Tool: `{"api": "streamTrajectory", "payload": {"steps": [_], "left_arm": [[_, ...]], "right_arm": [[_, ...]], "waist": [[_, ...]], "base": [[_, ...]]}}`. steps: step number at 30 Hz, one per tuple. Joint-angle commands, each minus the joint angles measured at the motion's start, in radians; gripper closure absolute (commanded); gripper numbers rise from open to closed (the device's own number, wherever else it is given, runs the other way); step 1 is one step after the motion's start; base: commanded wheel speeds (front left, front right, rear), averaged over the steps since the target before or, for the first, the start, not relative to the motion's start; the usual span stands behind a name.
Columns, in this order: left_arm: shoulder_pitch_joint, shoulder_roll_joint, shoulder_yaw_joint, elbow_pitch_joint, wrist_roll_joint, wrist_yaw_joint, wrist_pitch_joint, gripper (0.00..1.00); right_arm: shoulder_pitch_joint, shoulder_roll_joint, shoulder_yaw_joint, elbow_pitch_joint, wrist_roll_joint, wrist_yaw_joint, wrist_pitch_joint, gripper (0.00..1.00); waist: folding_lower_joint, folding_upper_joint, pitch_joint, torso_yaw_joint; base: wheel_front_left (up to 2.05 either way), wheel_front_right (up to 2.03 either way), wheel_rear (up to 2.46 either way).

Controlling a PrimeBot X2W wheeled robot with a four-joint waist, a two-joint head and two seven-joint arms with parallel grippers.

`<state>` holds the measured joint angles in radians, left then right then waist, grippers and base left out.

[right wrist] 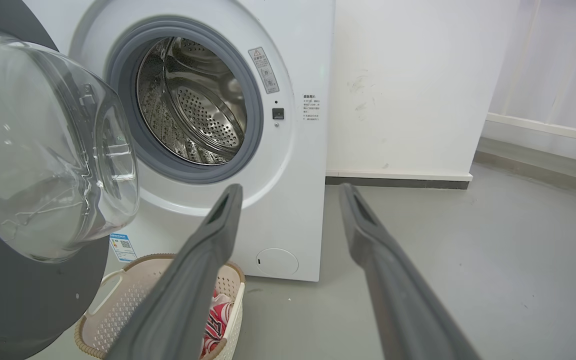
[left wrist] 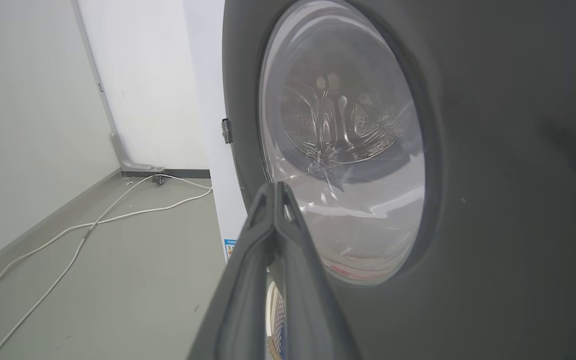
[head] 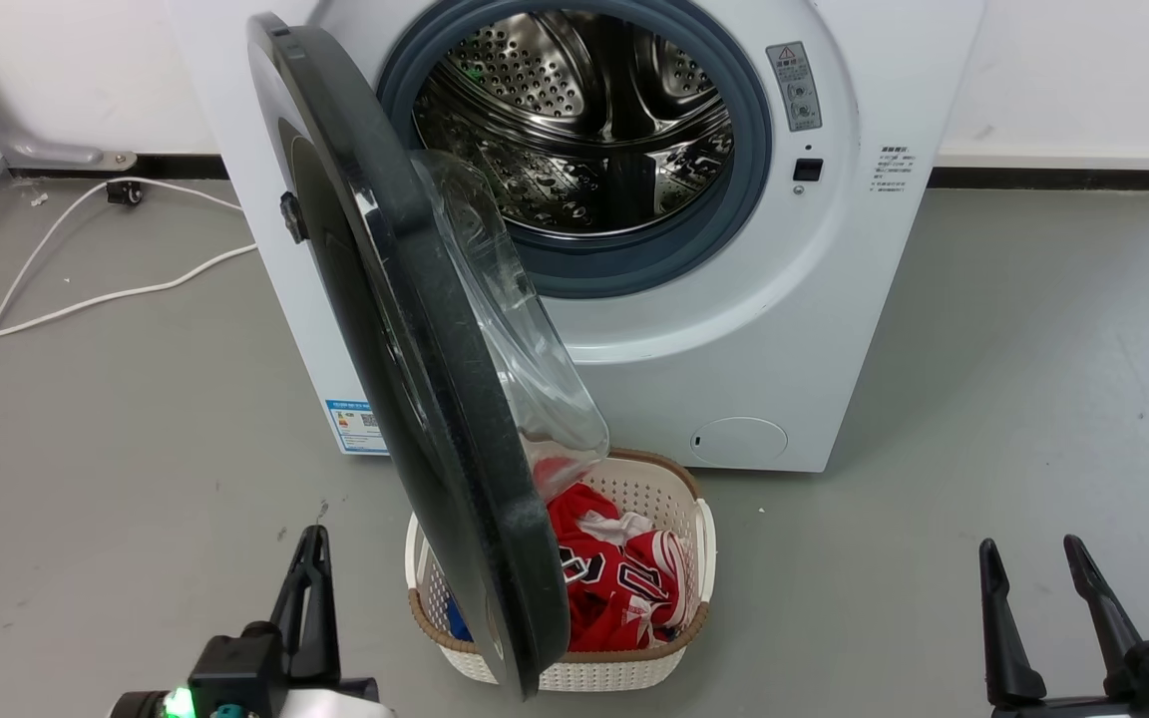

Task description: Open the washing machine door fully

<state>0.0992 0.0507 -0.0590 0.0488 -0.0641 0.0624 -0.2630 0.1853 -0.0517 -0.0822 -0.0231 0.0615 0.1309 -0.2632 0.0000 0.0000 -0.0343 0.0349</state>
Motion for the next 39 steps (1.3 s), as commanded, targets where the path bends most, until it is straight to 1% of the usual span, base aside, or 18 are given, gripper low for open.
{"api": "streamTrajectory", "payload": {"steps": [1,3,7,10,13,19,23,24,28,39], "left_arm": [[0.003,-0.001,0.014,-0.006,0.005,0.005,-0.003,1.0],[-0.026,-0.001,0.049,-0.033,0.012,0.01,-0.003,1.0],[-0.068,0.002,0.079,-0.103,0.029,0.014,-0.003,1.0],[-0.11,0.008,0.08,-0.177,0.047,0.011,-0.003,1.0],[-0.146,0.009,0.06,-0.25,0.065,0.005,-0.003,1.0],[-0.211,0.008,-0.02,-0.39,0.089,-0.008,-0.002,1.0],[-0.242,0.006,-0.092,-0.437,0.098,-0.021,-0.002,1.0],[-0.242,0.006,-0.092,-0.437,0.098,-0.021,-0.002,1.0],[-0.263,0.005,-0.178,-0.458,0.105,-0.035,-0.002,1.0],[-0.277,0.002,-0.405,-0.407,0.113,-0.065,-0.002,1.0]], "right_arm": [[0.004,0.003,0.001,0.003,0.002,0.0,-0.002,0.0],[-0.005,0.003,0.003,-0.005,0.009,0.0,-0.002,0.0],[-0.004,0.003,0.006,-0.006,0.017,0.0,-0.002,0.0],[-0.002,0.003,0.008,-0.006,0.019,0.0,-0.002,0.0],[-0.007,0.003,0.013,-0.006,0.022,0.0,-0.002,0.0],[-0.014,0.003,0.026,-0.005,0.028,0.0,-0.002,0.0],[-0.01,0.003,0.035,0.003,0.033,0.0,-0.002,0.0],[-0.01,0.003,0.035,0.003,0.033,0.0,-0.002,0.0],[-0.015,0.003,0.046,-0.002,0.044,0.0,-0.002,0.0],[-0.018,0.003,0.055,-0.005,0.055,0.0,-0.002,0.0]], "waist": [[0.0,0.0,0.0,0.001],[0.0,0.0,0.004,0.007],[0.0,0.0,0.007,0.017],[0.0,0.0,0.01,0.022],[0.0,0.0,0.013,0.023],[0.0,0.0,0.019,0.021],[0.0,0.0,0.019,0.021],[0.0,0.0,0.019,0.021],[0.0,0.0,0.02,0.018],[0.0,0.0,0.025,0.021]], "base": [[0.0,0.0,0.0],[0.0,0.0,0.0],[0.0,0.0,0.0],[0.0,0.0,0.0],[0.0,0.0,0.0],[0.0,0.0,0.0],[0.0,0.0,0.0],[0.0,0.0,0.0],[0.0,0.0,0.0],[0.0,0.0,0.0]]}}
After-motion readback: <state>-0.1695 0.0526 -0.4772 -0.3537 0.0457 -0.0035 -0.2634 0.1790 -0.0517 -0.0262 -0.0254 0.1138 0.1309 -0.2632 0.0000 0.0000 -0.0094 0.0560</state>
